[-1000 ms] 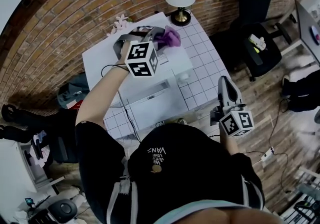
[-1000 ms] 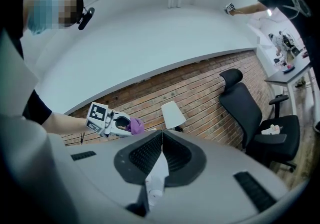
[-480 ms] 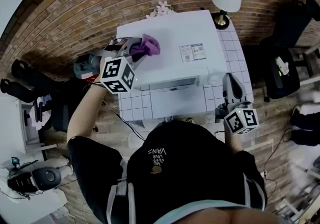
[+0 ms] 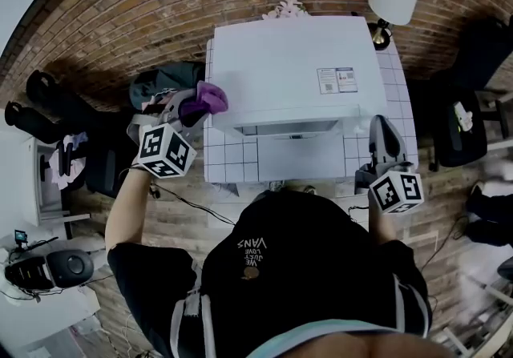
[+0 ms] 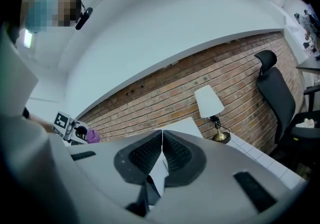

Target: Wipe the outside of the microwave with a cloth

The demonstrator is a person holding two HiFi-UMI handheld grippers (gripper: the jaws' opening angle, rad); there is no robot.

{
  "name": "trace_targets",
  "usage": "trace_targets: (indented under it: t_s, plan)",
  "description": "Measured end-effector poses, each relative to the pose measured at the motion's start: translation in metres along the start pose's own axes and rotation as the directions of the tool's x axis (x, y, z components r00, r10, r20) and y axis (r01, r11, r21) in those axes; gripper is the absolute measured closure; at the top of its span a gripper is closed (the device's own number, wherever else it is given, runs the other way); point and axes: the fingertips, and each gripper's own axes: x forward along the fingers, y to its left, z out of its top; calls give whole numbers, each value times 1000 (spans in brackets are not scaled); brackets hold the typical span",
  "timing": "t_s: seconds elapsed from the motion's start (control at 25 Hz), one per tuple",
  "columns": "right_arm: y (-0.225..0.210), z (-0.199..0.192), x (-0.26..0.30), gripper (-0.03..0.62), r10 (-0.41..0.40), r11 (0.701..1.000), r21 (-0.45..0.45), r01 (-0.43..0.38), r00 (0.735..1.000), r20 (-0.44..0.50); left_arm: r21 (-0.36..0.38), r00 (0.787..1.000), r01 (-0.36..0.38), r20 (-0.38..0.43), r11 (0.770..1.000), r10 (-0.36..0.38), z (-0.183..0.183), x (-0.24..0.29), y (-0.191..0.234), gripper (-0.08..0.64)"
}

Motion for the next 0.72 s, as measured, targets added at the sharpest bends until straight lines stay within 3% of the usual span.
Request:
trace_targets:
  t_s: [0.16, 0.32, 0.72]
  plan:
    - [2, -4, -6, 589, -10, 1000, -1, 10, 1000, 2, 32, 999, 26, 27, 999, -27, 8, 8, -8, 420]
    - [0, -2, -19, 589, -36, 999, 0, 36, 999, 11, 109, 996, 54, 72, 993, -62, 36, 27, -11, 420]
    - [-34, 9, -73, 589, -182, 983, 13, 182, 982, 43, 293, 960, 91, 228, 952, -162, 158, 95, -2, 420]
